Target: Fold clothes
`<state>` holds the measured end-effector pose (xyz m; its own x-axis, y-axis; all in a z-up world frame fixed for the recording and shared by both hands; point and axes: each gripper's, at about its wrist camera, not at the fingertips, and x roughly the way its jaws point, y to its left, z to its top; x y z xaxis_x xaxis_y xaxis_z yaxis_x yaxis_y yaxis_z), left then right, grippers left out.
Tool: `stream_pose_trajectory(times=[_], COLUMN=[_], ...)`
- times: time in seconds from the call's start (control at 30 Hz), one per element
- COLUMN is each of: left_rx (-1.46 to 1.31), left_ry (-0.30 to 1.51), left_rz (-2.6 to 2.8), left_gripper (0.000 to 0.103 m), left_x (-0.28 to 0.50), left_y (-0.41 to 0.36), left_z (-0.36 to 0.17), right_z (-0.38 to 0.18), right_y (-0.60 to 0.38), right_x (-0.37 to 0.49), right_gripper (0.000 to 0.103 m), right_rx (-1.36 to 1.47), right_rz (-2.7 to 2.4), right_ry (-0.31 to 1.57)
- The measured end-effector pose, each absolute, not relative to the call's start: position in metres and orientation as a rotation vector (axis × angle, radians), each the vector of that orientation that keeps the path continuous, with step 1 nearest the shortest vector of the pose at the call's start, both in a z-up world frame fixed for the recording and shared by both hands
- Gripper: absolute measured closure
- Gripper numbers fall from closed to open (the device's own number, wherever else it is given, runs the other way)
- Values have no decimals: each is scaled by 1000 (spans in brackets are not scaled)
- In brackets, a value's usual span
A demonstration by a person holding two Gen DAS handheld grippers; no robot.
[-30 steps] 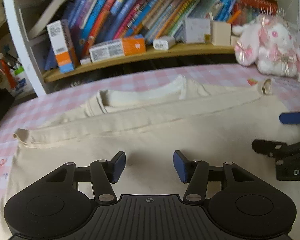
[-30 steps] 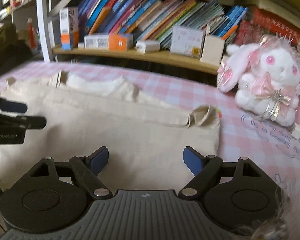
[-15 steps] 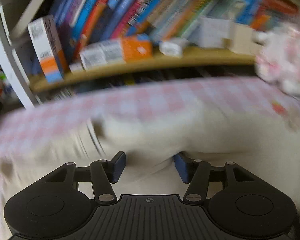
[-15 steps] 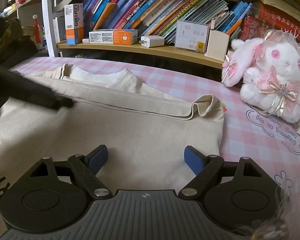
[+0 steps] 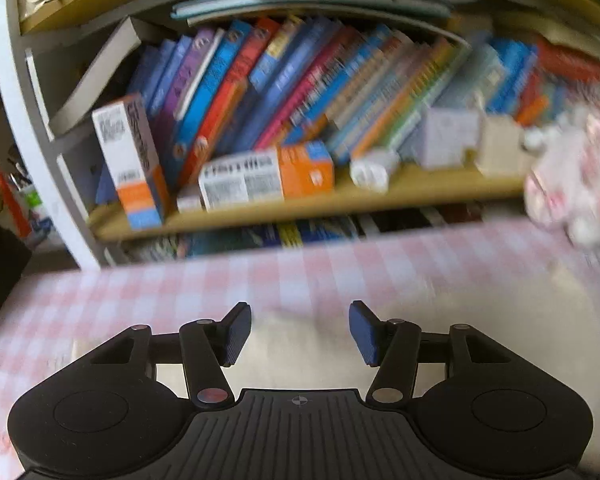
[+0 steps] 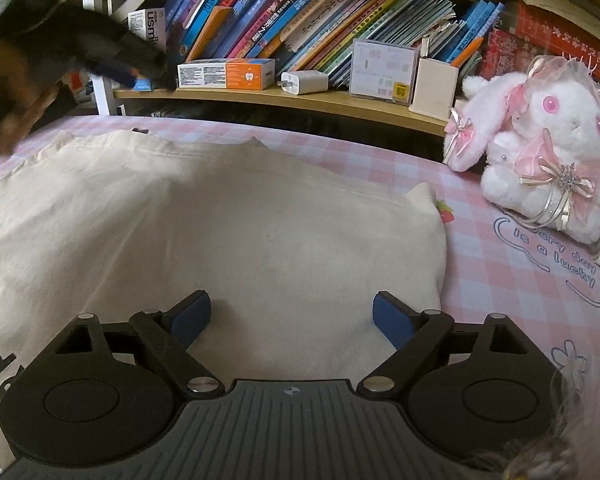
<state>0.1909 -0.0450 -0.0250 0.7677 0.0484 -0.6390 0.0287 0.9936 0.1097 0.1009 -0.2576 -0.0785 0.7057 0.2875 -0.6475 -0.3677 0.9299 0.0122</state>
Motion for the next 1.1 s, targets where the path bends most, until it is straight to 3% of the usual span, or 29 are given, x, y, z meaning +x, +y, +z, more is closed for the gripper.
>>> stream_pose_trajectory(times=[0.47,0.63,0.83,1.1], left_rx=[104,108,113,84], left_ry=[823,802,832,834], left_rz=[76,124,120,117], left_gripper=[47,36,35,27], left_x=[122,112,102,93], left_y=[-32,-27,-27,-19], left_z=[-60,-56,-65,-68], right_z=[-80,-80,-73,-71], right_y=[-254,-254,-257,-260], right_x=[102,102,111,136], right_gripper=[10,10,10,26], right_rx=[-117,-116,-80,-122], right_rz=[368,367,368,377], right_ry=[695,698,735,747])
